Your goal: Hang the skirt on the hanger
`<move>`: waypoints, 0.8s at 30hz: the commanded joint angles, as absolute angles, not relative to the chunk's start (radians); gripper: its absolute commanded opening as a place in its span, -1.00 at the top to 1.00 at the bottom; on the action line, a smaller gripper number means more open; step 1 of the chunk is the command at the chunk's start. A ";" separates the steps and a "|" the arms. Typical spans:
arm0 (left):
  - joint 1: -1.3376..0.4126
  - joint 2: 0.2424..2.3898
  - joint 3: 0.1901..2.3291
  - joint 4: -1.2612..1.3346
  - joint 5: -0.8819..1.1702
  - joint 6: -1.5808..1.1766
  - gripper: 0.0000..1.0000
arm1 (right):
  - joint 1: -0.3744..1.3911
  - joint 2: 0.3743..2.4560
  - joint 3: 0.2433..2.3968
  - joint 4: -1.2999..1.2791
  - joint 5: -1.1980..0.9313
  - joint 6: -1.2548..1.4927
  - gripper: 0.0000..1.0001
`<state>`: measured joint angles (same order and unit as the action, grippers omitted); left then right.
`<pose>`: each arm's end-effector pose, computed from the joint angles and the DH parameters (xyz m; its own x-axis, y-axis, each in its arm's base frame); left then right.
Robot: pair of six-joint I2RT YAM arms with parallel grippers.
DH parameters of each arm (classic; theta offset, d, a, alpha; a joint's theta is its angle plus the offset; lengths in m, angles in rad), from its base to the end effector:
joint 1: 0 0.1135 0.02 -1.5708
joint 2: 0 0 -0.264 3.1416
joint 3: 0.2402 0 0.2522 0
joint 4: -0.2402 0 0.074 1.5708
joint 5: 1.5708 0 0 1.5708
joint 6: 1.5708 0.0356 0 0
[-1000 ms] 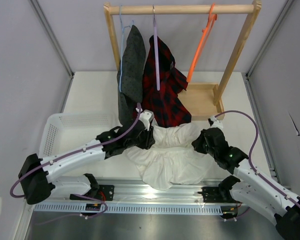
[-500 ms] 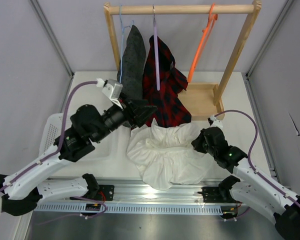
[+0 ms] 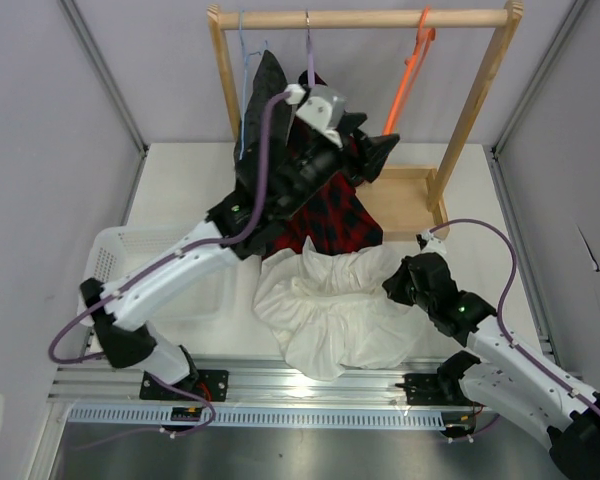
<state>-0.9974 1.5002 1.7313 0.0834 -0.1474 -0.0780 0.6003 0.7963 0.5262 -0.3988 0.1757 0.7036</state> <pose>0.1834 -0.2743 0.5251 0.1085 -0.3100 -0.9445 0.7660 0.6317 -0.1194 0.1463 0.0926 0.2270 -0.6768 0.3087 -0.6683 -0.0068 0.9052 0.4249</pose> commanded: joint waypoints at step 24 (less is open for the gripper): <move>-0.930 2.120 2.439 0.031 -0.394 0.175 -0.70 | 0.592 0.775 0.594 -0.410 0.167 0.692 1.00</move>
<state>-0.9348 2.1136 2.4180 0.0345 -0.4145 0.1764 0.5972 0.7914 0.5591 -0.4145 0.1669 0.7029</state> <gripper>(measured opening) 0.852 0.010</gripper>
